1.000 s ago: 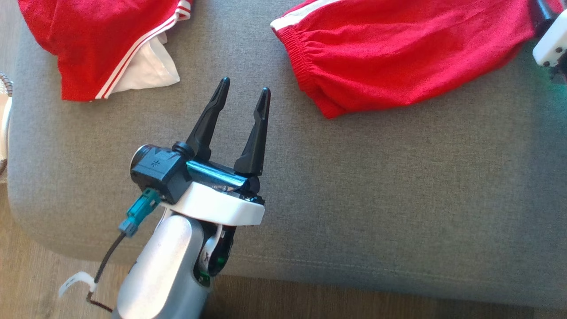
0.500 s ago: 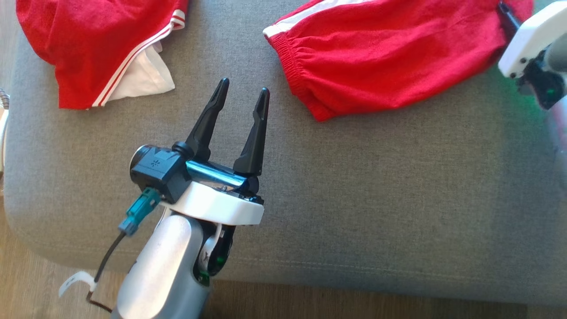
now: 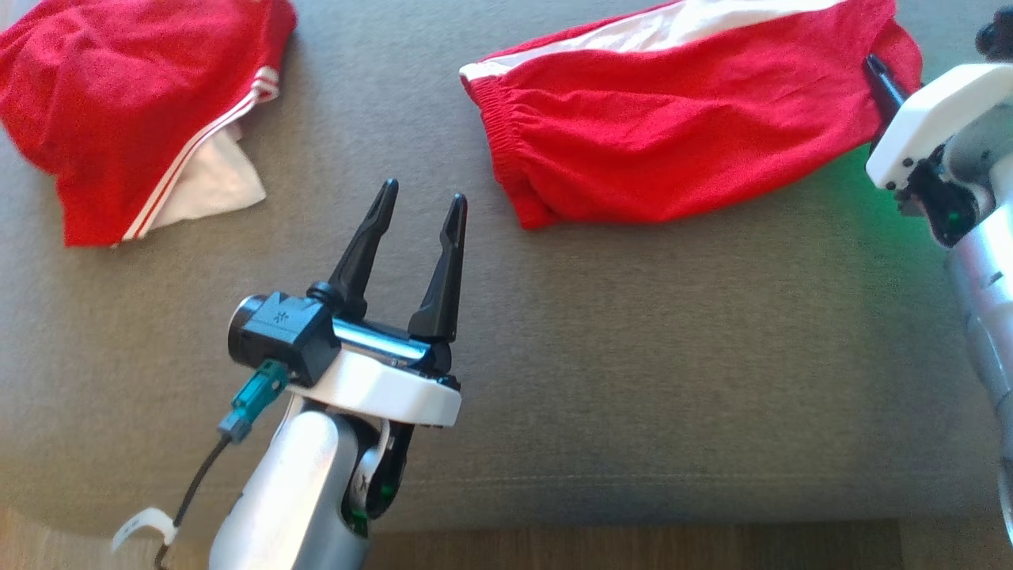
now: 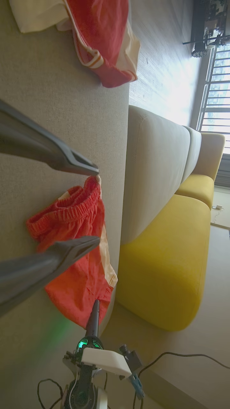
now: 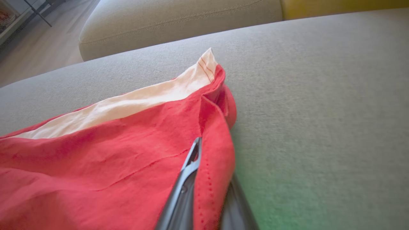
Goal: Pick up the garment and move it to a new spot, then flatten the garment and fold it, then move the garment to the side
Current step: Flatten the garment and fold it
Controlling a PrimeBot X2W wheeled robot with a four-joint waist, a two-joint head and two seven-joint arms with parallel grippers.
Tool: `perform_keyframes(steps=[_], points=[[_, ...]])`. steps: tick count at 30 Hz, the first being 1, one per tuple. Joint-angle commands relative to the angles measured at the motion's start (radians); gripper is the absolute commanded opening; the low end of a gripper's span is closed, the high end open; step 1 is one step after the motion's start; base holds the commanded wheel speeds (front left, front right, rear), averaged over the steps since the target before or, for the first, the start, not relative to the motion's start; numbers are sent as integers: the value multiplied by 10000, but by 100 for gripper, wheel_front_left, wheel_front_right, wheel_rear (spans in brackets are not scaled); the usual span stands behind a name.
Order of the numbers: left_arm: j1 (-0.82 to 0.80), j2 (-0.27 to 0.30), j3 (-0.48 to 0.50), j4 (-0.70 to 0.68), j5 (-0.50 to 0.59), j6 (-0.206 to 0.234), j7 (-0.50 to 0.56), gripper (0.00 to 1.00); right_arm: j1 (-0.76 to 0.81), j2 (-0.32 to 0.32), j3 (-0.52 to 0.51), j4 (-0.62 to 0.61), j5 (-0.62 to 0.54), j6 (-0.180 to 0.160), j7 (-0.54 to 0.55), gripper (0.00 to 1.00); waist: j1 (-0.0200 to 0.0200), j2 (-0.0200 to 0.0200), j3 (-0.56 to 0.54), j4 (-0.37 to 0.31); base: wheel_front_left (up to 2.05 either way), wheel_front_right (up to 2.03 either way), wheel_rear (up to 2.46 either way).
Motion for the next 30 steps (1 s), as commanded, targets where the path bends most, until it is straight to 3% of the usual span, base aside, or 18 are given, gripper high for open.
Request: perform_keyframes(steps=[1,8,15,23,30], points=[[-21,29,348,-301,97,46,-51,100,153,45,86,-320,91,-4,-113,0,0,0,-216,-279,0,0,0],[216,41,471,-303,166,90,-51,100,806,-150,207,-889,-18,-4,-153,0,0,0,-407,-918,0,0,0],[294,37,409,-365,99,48,-51,100,955,-425,8,-969,-849,-4,-323,0,0,0,-412,-1056,0,0,0],[474,31,346,-341,-75,83,-51,100,600,120,-293,-1155,-1605,-4,-315,0,0,0,-548,-811,0,0,0],[537,29,355,-345,-178,170,-51,100,552,712,-55,-2196,-1756,-4,104,0,0,0,-650,-530,0,0,0]])
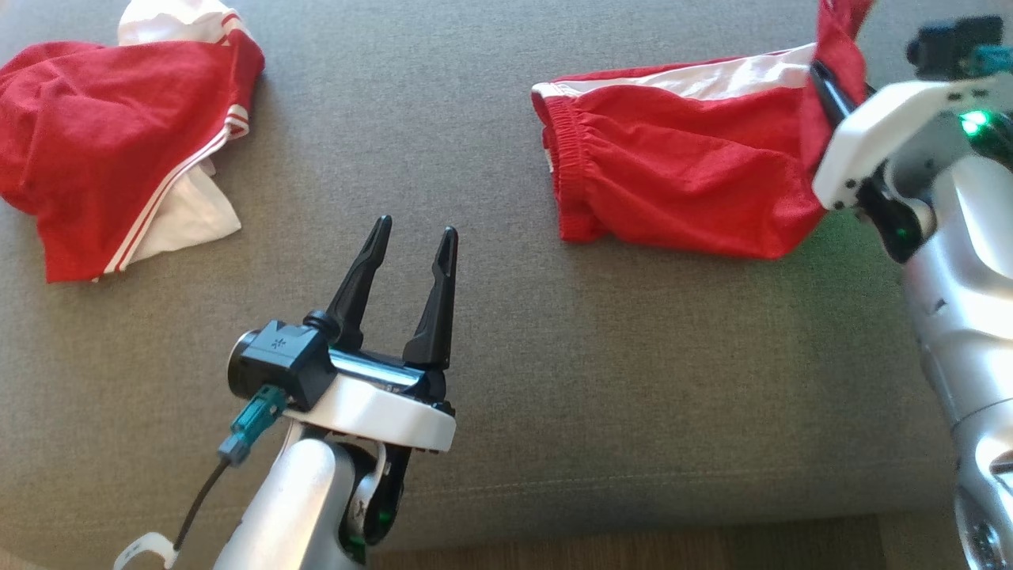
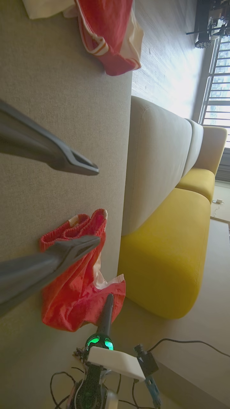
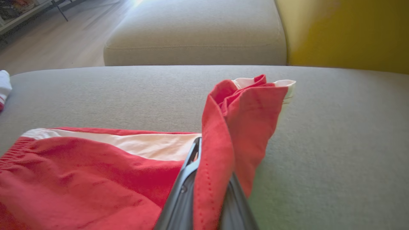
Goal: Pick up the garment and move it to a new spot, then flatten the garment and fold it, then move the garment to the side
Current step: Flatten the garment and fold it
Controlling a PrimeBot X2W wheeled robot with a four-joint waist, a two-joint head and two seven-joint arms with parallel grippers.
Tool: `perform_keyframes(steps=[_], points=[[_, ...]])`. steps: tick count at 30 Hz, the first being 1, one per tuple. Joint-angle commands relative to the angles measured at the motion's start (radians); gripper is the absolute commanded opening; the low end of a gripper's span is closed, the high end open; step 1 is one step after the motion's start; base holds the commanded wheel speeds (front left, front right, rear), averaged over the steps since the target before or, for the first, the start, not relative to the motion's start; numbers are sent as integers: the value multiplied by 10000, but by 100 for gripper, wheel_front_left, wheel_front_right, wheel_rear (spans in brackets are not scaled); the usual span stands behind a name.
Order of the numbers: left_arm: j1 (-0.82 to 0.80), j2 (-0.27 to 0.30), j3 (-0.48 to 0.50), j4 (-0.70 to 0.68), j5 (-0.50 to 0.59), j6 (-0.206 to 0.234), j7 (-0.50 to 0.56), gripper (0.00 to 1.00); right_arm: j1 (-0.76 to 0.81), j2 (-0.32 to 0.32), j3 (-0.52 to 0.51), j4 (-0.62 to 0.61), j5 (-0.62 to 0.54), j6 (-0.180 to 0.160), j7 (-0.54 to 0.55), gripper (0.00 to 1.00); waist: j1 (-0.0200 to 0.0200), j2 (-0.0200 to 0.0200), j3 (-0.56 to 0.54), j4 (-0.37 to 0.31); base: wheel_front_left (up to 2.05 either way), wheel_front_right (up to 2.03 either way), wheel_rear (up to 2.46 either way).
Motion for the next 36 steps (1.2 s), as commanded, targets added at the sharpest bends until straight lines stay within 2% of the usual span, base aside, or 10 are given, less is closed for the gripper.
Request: perform_keyframes(steps=[1,9,16,25,26,27,28,31,36], points=[[-70,25,262,-340,-66,91,-49,100,-337,212,219,-666,-48,-4,116,0,0,0,-28,69,0,0,0],[-101,25,219,-321,-111,110,-49,100,-3,736,681,-2440,0,-4,737,0,0,0,-36,276,0,0,0],[-156,25,208,-340,-156,124,-49,100,884,1286,1225,-4291,6,-4,1462,0,0,0,18,496,0,0,0],[-265,24,179,-367,-219,136,-49,100,2451,1450,2037,-5683,-349,-4,2253,0,0,0,152,805,0,0,0],[-262,24,173,-376,-239,147,-49,100,2603,1457,2102,-5749,-345,-4,2281,21,0,0,156,830,0,0,0],[-266,24,164,-377,-256,154,-49,100,2749,1473,2179,-5823,-269,-4,2323,81,0,0,156,855,0,0,0],[-272,24,156,-373,-273,160,-49,100,2883,1497,2215,-5929,-138,-4,2326,100,0,0,150,877,0,0,0],[-282,24,145,-372,-332,184,-49,100,3240,1438,2130,-6420,68,-4,2181,100,0,0,64,964,0,0,0],[-102,24,307,-382,-385,249,-49,100,3960,1163,997,-7909,-6,-4,1741,100,0,0,-220,956,0,0,0]])
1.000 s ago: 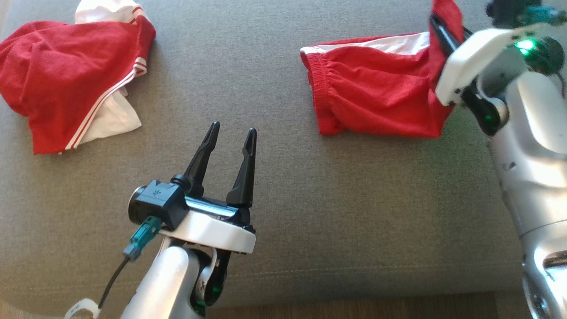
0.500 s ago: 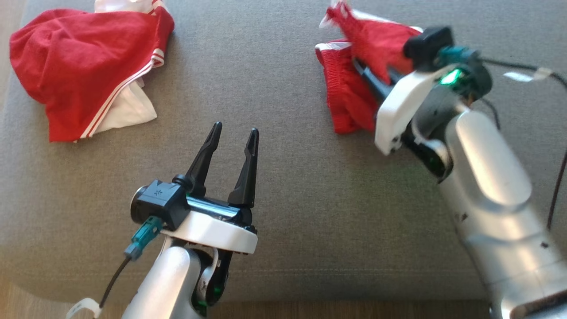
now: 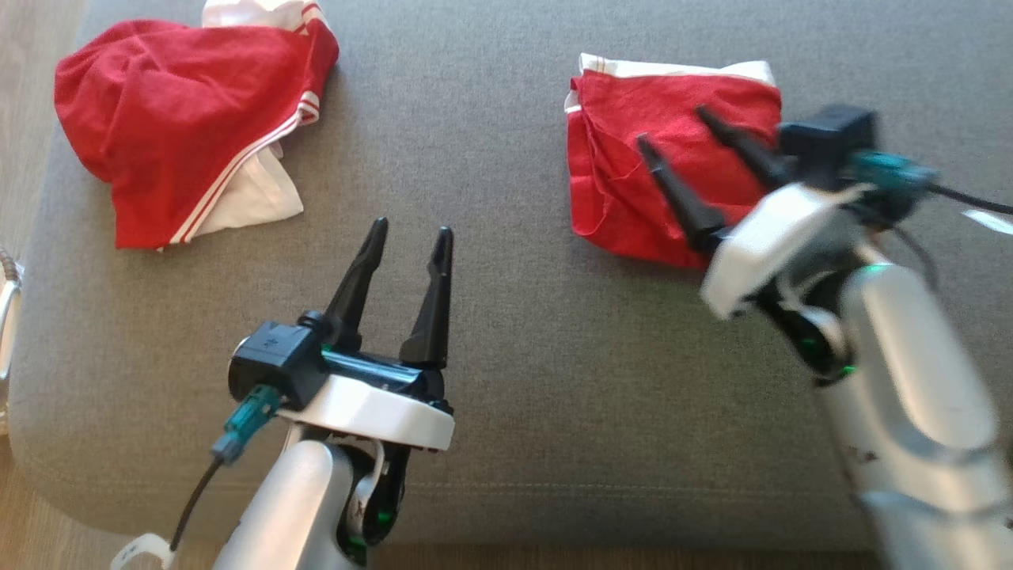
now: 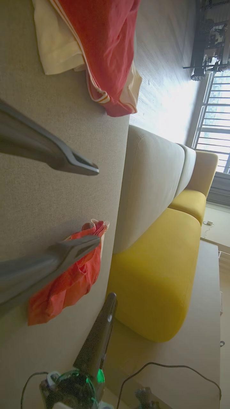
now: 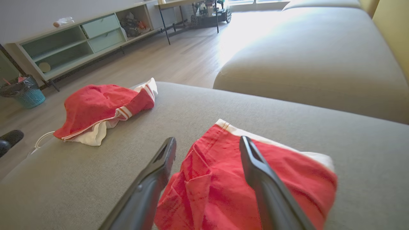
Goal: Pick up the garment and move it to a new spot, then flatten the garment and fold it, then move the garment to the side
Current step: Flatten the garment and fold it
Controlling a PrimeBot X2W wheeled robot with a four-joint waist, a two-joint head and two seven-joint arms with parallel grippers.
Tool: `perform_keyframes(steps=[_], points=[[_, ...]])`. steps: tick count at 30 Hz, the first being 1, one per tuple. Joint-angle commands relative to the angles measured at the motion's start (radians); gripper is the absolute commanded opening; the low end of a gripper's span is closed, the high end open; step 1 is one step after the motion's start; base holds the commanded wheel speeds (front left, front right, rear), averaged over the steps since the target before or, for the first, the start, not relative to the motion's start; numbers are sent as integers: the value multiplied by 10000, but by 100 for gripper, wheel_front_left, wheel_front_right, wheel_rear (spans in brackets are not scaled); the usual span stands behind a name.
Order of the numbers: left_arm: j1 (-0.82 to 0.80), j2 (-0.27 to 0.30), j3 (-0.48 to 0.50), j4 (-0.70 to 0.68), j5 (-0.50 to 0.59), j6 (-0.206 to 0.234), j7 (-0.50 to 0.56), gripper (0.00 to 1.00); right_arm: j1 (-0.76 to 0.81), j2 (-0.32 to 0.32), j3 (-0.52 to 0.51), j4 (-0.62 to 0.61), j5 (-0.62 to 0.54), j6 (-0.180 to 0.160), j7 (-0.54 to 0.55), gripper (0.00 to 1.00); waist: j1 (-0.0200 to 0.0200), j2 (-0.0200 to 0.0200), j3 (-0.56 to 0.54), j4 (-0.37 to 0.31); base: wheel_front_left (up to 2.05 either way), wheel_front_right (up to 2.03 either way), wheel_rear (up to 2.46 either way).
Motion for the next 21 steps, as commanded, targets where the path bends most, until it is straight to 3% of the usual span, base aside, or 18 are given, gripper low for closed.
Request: perform_keyframes(steps=[1,6,14,15,16,17,21], points=[[-59,24,444,-379,-194,86,-51,100,328,-102,-374,-907,-149,-4,-226,100,0,0,-190,-45,0,0,0],[188,24,669,-563,-239,305,-51,100,1566,-193,-1727,-1488,-487,-4,-290,100,0,0,-511,-134,0,0,0],[466,24,875,-738,243,426,-51,100,2018,-29,-2167,-1023,-1181,-4,-1007,100,0,0,-649,54,0,0,0],[482,24,849,-745,304,404,-51,100,1810,-16,-1987,-625,-1353,-4,-1209,43,0,0,-628,183,0,0,0],[482,24,849,-745,304,404,-51,100,1810,-16,-1987,-625,-1353,-4,-1209,43,0,0,-628,183,0,0,0],[476,24,824,-753,320,394,-51,100,1651,-46,-1875,-371,-1468,-4,-1313,4,0,0,-608,250,0,0,0],[425,24,649,-773,300,383,-51,100,813,-211,-1493,937,-1952,-4,-1771,0,0,0,-523,568,0,0,0]])
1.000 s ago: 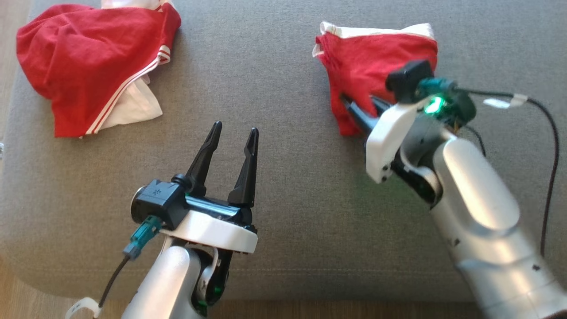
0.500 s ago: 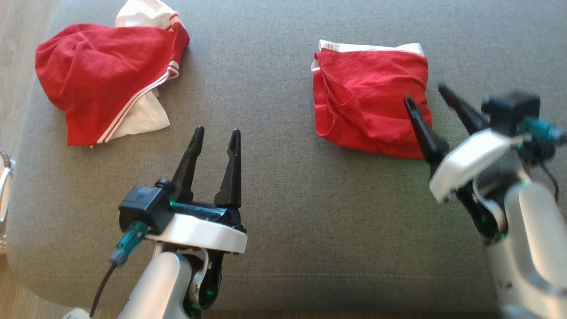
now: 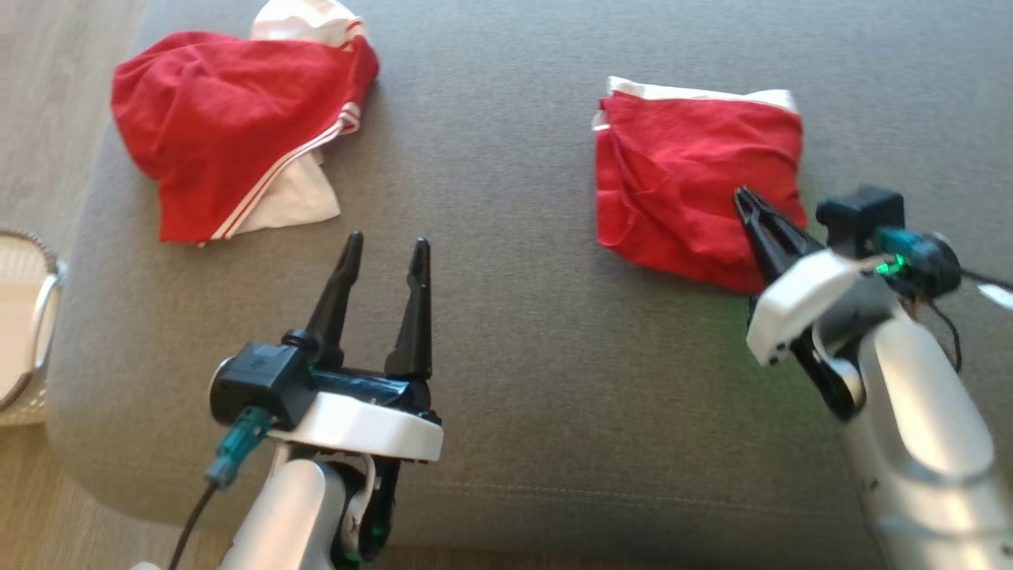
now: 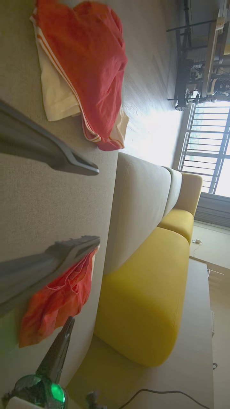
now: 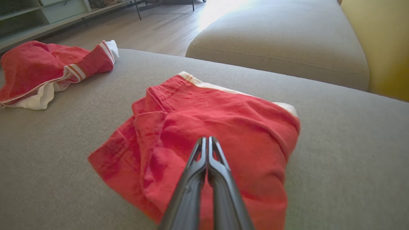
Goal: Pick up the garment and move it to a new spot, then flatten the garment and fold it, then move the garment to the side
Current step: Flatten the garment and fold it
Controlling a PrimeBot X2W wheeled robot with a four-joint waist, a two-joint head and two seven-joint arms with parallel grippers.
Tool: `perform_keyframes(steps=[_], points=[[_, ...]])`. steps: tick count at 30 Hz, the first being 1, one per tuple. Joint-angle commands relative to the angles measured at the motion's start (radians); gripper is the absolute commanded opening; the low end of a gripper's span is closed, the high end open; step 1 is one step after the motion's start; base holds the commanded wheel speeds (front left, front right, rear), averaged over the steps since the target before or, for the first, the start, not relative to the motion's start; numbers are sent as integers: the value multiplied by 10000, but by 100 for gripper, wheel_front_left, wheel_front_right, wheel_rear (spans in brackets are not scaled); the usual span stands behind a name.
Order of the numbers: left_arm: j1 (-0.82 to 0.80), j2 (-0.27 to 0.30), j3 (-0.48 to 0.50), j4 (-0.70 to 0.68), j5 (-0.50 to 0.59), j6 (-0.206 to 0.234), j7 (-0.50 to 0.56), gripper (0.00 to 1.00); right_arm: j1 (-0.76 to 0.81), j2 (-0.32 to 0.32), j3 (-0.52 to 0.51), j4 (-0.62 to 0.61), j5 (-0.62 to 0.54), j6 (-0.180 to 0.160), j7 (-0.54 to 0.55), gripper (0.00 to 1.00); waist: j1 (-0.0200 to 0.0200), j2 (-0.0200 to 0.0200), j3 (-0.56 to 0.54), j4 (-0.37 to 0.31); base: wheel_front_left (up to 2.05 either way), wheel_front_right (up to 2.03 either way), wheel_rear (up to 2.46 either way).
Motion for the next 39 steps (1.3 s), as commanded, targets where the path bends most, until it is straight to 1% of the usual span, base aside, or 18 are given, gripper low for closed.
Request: perform_keyframes(steps=[1,6,9,11,16,20,24,27,28,29,30,31,33,35,39], points=[[-138,24,220,-367,17,-26,-49,100,-545,-46,258,-42,-108,-4,-182,0,0,0,57,169,0,0,0],[-160,24,120,-327,-105,31,-49,100,-1474,-173,923,1856,-348,-4,-412,0,0,0,150,476,0,0,0],[-150,24,83,-271,-384,28,-49,100,-1779,48,1434,2711,254,-4,-555,0,0,0,159,603,0,0,0],[-145,24,117,-206,-459,29,-49,100,-1877,182,1956,3003,774,-4,-644,0,0,0,158,624,0,0,0],[-101,24,249,-141,-555,4,-49,100,-1660,412,3520,3057,2092,-4,-793,0,0,0,91,493,0,0,0],[-93,24,372,-110,-344,-58,-49,100,-1471,329,4643,2871,2453,-4,-1090,0,0,0,-59,252,0,0,0],[-25,24,425,-78,-220,-124,-49,100,-1200,390,5419,2681,2926,-4,-1213,0,0,0,-296,22,0,0,0],[99,24,451,-13,-158,-152,-49,100,-857,378,5579,2374,3295,-4,-1563,0,0,0,-703,-108,0,0,0],[184,24,490,10,-181,-133,-49,100,-732,329,5500,2267,3320,-4,-1775,6,0,0,-870,-170,0,0,0],[269,24,546,-9,-184,-107,-49,100,-611,268,5334,2172,3267,-4,-2031,36,0,0,-1013,-235,0,0,0],[363,24,623,-50,-201,-77,-49,100,-478,229,5104,2092,3184,-4,-2304,83,0,0,-1180,-311,0,0,0],[462,24,703,-102,-234,-50,-49,100,-350,209,4763,2016,3070,-4,-2546,100,0,0,-1301,-384,0,0,0],[636,24,882,-254,-218,-33,-49,100,-64,226,3861,1840,2757,-4,-2904,100,0,0,-1540,-520,0,0,0],[802,24,1103,-483,-98,-46,-49,100,292,346,2742,1494,2421,-4,-3112,100,0,0,-1705,-652,0,0,0],[1401,24,1673,-929,171,-130,-49,100,1299,581,1208,161,1362,-4,-3214,100,0,0,-2146,-940,0,0,0]])
